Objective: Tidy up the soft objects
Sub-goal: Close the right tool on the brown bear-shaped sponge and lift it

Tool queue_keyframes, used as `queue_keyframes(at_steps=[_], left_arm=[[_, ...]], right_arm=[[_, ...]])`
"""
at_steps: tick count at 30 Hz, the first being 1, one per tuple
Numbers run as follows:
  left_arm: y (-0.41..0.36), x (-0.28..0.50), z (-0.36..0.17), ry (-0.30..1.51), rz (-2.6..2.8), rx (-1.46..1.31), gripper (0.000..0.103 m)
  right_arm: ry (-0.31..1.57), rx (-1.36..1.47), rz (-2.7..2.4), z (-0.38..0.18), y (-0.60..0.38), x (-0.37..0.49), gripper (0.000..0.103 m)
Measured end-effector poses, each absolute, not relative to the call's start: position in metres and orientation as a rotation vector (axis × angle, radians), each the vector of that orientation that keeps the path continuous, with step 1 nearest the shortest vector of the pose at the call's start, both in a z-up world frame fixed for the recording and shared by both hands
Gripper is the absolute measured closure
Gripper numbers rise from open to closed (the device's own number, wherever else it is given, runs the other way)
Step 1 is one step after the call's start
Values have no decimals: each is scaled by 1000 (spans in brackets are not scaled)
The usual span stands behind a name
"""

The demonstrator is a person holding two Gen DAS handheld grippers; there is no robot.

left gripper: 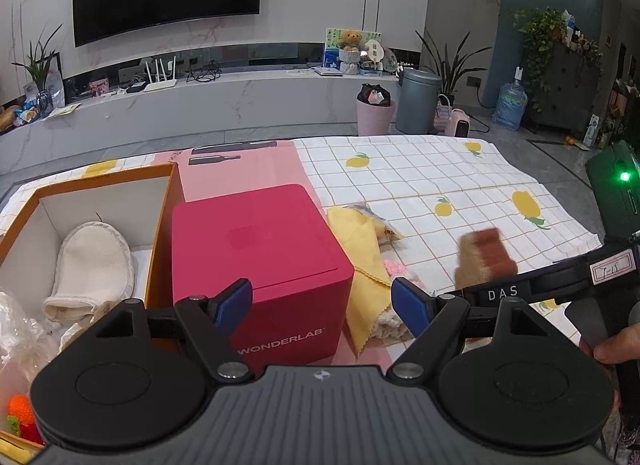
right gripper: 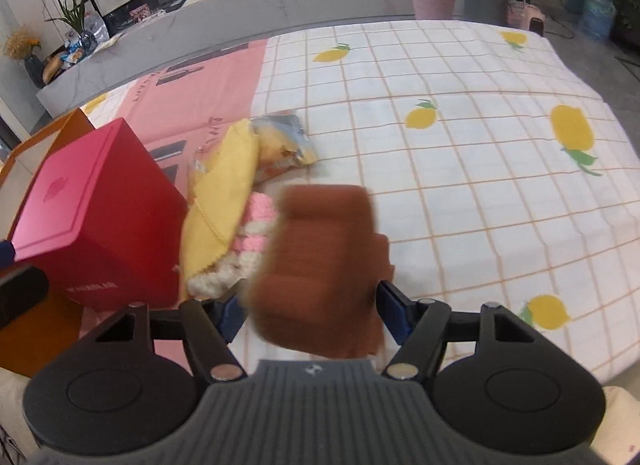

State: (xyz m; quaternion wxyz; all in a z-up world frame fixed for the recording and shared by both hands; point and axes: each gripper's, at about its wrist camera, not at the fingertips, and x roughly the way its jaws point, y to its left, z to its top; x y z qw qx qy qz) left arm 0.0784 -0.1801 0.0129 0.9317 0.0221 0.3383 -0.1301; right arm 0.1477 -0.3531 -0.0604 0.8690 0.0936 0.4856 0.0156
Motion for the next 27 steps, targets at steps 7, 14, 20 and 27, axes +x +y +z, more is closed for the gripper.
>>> queue_keyframes(at_steps=[7,14,20,27], left_arm=[[-187,77,3,679,-250,98,10],[-210,52,-5,543,-337,273,10],[-244,30,-20,438,-427,348,10],[-268,39,-64,461,-400,250,11]], right_arm=[[944,199,-76,-52,-371,140,65],[898,155,-82,-38,-365,130,65],[879,155,-86,-33,-365,124,65],[892,165,-46,-39,-370,126,64]])
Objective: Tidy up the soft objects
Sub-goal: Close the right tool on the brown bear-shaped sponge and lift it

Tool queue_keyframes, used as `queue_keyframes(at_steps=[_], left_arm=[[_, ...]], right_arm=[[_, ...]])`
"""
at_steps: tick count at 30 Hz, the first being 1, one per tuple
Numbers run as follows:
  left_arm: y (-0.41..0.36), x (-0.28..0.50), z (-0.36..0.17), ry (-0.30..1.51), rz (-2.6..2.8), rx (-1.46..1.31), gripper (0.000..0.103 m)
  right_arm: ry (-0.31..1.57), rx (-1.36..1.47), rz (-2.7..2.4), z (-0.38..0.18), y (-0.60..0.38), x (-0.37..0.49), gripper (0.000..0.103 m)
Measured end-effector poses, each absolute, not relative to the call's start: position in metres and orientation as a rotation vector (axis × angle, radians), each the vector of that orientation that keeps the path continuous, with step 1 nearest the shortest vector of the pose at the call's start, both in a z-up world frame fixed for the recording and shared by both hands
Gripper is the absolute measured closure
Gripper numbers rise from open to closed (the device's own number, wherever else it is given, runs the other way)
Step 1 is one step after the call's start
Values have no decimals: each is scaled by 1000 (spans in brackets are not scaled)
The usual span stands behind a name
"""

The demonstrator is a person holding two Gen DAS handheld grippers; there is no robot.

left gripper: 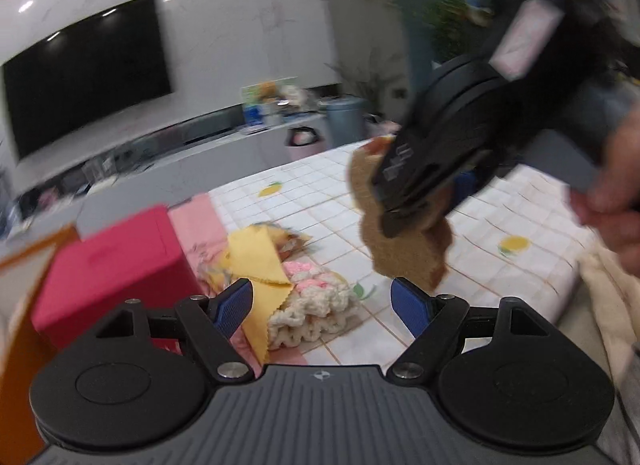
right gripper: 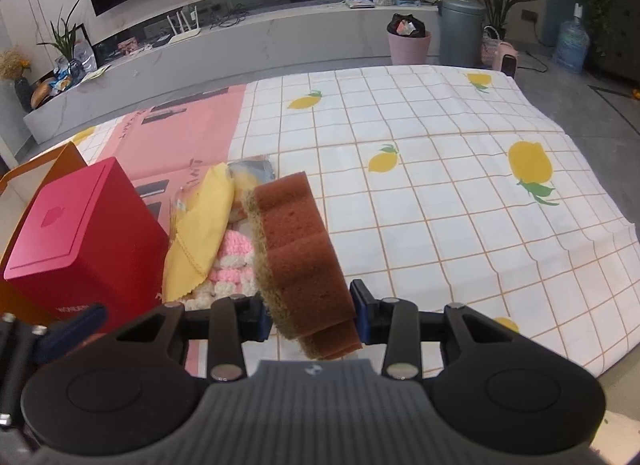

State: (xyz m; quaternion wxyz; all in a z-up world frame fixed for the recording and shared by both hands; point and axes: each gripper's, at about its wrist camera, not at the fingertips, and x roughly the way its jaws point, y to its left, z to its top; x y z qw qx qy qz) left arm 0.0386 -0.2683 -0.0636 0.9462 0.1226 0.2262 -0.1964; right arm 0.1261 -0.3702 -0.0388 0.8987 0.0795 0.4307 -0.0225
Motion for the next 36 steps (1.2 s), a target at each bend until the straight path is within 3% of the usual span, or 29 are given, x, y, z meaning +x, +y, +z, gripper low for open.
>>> queue_keyframes(at_steps=[4,11,16,24,26,28,29,30,36], left_arm=[[-275,64,-74,532,-259,142,15],[-289,92,-71,495,-107,93,15],[-302,116,-67,553,0,9,15],[-321,118,-73,663,31,20,19],[-327,110,-70,634,23,43,18],[-331,108,-68,607,50,86,18],[-333,110,-68,603,73,97,18],[-333,112,-67,604,96,97,18],[-331,122,-62,639,118,59,18]], right_arm=[[867,188,-49,-36,-377,125,64],[750,160,-182,-15,-399,110,65],[780,196,-173,-23,-411,114,68],[828,302,-228,-48,-443,136,66],[780,354,-233,-42,-453,135,49],[708,404,-257,-36,-461,134,17],[679,428,-277,-34,-464,134,10],[660,453,-284,-34,-467,136,5],[719,504,-219,-48,-455,170,3]])
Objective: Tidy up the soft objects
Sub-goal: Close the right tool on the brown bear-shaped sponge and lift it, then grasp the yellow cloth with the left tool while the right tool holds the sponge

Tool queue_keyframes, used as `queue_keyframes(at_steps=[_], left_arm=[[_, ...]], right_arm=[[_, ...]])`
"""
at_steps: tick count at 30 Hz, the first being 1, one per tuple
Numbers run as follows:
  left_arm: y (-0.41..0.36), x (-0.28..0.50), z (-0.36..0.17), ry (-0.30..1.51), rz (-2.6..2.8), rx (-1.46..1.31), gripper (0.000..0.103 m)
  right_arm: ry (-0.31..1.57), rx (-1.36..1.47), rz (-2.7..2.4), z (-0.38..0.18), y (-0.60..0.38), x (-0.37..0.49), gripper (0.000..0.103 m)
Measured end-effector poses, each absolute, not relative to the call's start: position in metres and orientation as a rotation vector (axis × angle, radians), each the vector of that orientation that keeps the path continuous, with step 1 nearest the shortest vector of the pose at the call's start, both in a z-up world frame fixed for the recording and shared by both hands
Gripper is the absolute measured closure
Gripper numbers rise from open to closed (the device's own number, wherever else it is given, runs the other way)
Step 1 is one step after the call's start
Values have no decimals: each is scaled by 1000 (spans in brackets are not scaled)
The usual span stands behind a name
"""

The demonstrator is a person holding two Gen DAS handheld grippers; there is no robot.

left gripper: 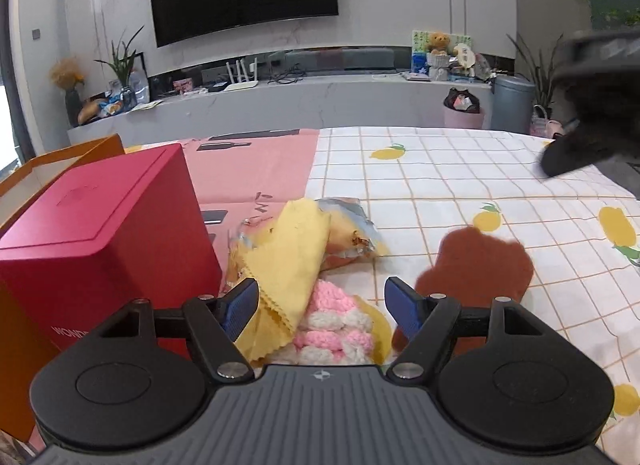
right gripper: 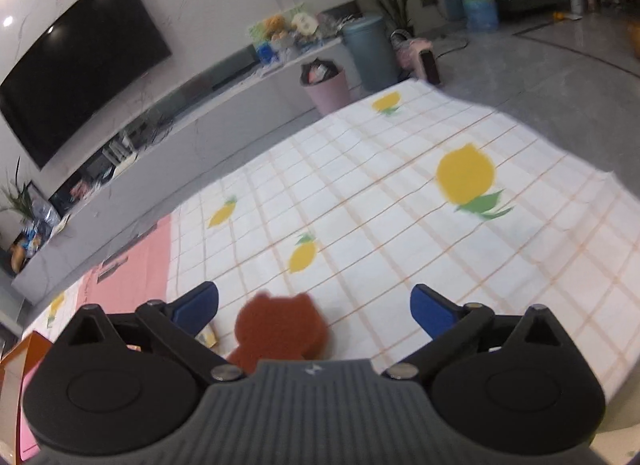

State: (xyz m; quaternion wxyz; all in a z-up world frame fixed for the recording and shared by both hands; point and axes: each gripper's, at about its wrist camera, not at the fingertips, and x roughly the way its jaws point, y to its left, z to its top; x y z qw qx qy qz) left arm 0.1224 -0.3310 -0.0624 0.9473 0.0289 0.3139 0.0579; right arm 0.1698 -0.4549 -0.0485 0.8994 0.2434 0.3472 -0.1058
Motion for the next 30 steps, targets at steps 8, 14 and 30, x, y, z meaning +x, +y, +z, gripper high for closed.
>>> queue_keyframes(at_steps=[8,14,30], left_arm=[[-328,143,-63,701,80,84,18],[-328,147,-64,670,120,92,19],[-339,152,-78,664,151,202,14]], right_arm=[[951,446,-189,-92,-432,210,3],[977,512,-177,-106,-433,220,3],[1029,280,-186,-109,-418,233,25]])
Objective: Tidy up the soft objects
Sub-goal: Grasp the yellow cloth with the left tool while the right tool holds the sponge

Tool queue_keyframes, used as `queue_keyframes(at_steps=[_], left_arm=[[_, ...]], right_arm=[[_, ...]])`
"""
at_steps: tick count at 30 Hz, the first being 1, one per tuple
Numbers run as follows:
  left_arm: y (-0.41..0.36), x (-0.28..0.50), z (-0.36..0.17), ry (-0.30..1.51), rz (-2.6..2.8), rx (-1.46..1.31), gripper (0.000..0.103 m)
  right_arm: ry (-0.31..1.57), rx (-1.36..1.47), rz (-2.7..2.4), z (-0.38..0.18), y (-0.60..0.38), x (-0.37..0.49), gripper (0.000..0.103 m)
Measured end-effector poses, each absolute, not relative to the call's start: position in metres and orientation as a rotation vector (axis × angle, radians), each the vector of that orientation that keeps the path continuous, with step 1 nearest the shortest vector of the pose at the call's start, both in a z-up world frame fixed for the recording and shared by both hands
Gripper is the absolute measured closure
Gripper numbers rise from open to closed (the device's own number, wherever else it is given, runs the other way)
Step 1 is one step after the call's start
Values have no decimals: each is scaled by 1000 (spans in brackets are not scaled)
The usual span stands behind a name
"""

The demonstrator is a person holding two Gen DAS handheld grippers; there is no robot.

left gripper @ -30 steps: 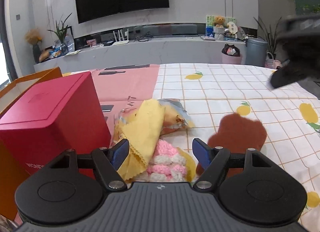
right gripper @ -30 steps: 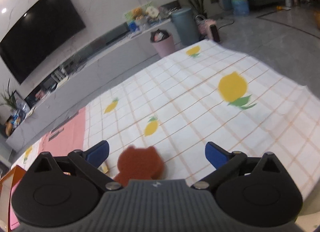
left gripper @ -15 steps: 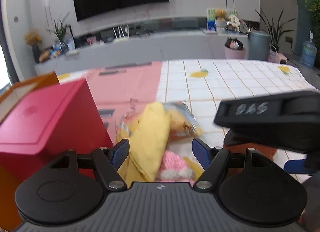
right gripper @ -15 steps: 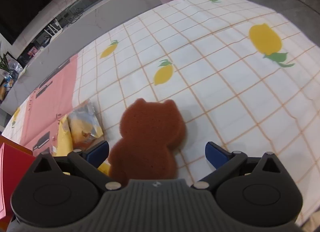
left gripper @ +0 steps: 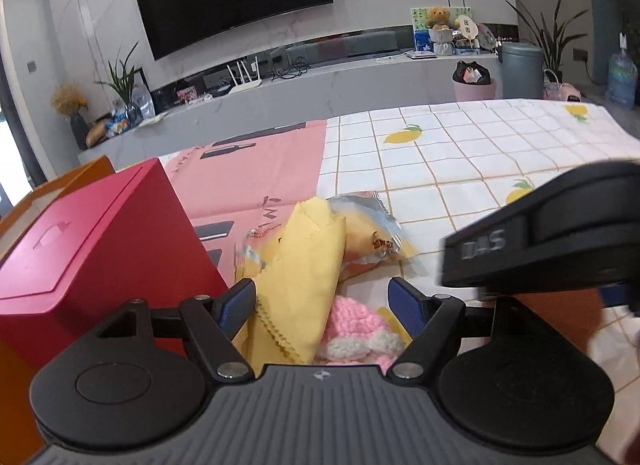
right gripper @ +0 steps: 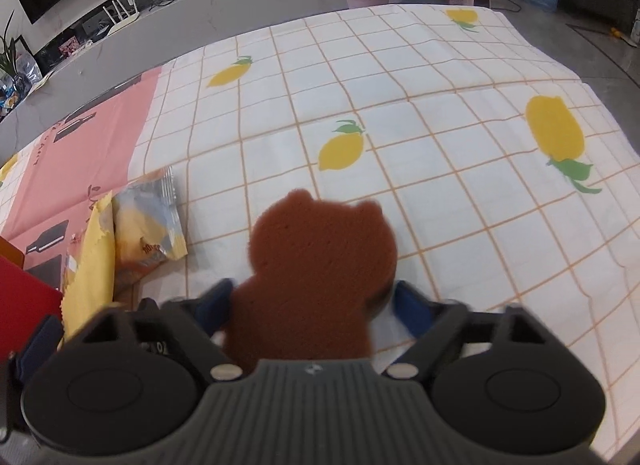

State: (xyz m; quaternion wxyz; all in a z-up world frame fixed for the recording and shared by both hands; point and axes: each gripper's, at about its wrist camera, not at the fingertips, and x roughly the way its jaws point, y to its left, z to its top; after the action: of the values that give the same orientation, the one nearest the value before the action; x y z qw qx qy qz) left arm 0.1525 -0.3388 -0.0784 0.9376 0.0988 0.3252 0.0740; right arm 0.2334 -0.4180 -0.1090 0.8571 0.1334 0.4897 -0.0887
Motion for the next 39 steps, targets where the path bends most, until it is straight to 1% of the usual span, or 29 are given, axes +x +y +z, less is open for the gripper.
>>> queue_keyframes(at_steps=[5,8,9,10,11,15,18,21,22,23,25,27,29,31,32,33,34,35,36,37,39], left_arm=[[-346,161,-85,687,235,239,14],[-340,168,-92,758,223,173,15],[-335,166,-91,759,209,144,22],[-332,163,-90,751,202,120,25],[-330,160,-88,746,199,99,30],[-324,141,-84,738,126,83,38],[-323,118,-82,733,53,116,42],[-324,96,-80,714,-27,157,42],[-325,91,-79,710,-45,173,40],[-326,88,-78,706,-56,196,31],[-328,86,-75,673,-70,240,30],[-329,90,-74,638,-73,269,24],[-328,101,-75,655,-102,284,23],[-327,116,-80,727,-135,277,23],[-324,124,-84,767,-143,258,24],[-319,129,-87,798,-147,230,29],[-313,132,-89,812,-147,185,30],[-307,132,-90,815,-144,144,41],[-301,132,-90,823,-147,110,47],[-297,133,-90,832,-157,87,49],[-288,131,-88,832,-174,39,60]], right_arm=[[1030,264,-283,-103,-437,220,25],[1014,292,-323,-99,-455,211,26],[1014,307,-332,-98,-461,209,26],[1014,320,-336,-98,-466,207,26],[1014,329,-339,-98,-468,206,26],[1023,332,-314,-99,-465,207,26],[1032,316,-273,-99,-455,210,26],[1036,306,-264,-99,-451,210,26],[1037,309,-267,-99,-451,209,26],[1036,313,-271,-99,-452,209,26],[1033,320,-278,-97,-454,207,25],[1029,325,-286,-96,-457,205,25],[1029,332,-287,-97,-459,204,25],[1034,339,-283,-98,-460,205,25],[1038,340,-279,-99,-460,205,25],[1040,340,-275,-100,-459,206,25],[1042,338,-268,-100,-458,206,25],[1042,336,-262,-100,-457,207,25],[1042,333,-257,-100,-456,207,25],[1043,328,-253,-100,-455,208,25],[1045,323,-253,-100,-454,208,25]])
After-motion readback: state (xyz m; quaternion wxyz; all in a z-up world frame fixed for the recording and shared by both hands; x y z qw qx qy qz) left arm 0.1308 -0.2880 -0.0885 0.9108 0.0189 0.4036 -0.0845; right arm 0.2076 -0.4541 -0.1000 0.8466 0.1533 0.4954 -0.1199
